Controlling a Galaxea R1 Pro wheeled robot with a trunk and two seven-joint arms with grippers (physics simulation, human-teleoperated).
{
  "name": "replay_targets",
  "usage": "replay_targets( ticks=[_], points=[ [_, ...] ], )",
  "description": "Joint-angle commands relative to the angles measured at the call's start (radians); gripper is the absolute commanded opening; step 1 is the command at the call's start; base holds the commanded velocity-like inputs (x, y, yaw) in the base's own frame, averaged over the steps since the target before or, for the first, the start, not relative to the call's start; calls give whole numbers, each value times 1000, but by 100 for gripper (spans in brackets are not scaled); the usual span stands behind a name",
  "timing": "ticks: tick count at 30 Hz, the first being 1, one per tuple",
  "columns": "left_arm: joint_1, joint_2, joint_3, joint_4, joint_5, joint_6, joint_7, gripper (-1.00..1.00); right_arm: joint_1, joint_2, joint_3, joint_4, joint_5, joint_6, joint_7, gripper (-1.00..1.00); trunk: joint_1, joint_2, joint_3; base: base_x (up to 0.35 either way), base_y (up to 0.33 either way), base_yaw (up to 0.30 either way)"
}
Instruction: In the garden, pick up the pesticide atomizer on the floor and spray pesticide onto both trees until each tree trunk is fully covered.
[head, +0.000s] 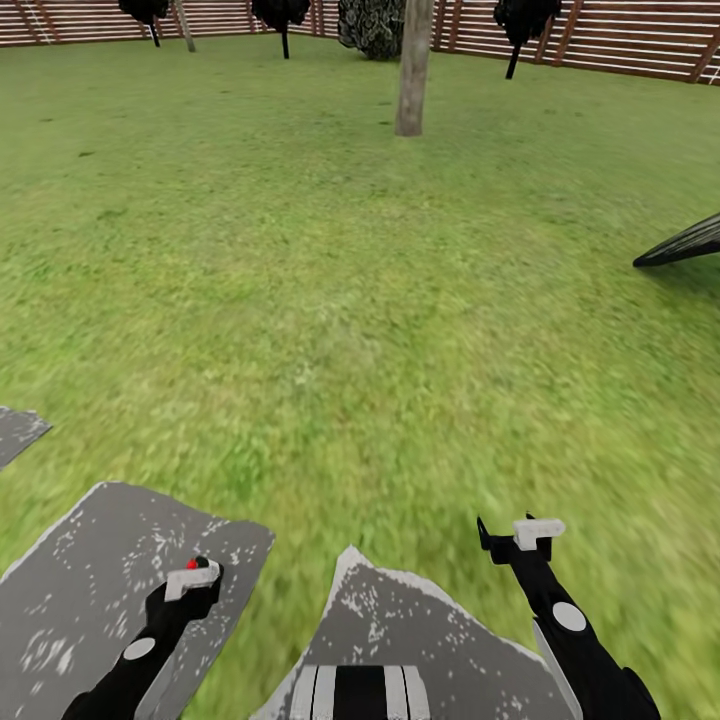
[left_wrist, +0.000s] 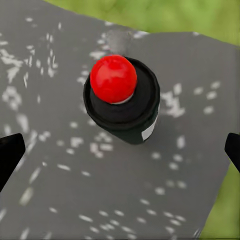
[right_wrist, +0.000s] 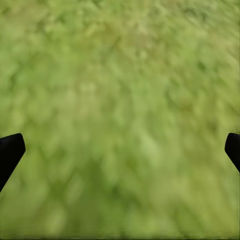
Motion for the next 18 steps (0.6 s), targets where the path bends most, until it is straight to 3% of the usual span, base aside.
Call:
replay_targets(
  ticks=[1, 5, 12, 18],
  points=[
    [0, -1, 0, -3, -11, 0, 0, 100, 0, 0, 0, 0, 0, 0, 0, 100, 0, 0, -5, 0, 0, 0],
    [0, -2, 1, -7, -33, -1, 0, 100, 0, 0, 0, 0, 0, 0, 0, 100, 2, -1, -27, 0, 0, 0],
    [1, -3, 2, -8, -37, -2, 0, 100, 0, 0, 0, 0, 0, 0, 0, 100, 5, -3, -65, 0, 0, 0],
    [1, -2, 1, -8, -37, -2, 0, 100, 0, 0, 0, 0, 0, 0, 0, 100, 5, -3, -69, 0, 0, 0]
  ],
)
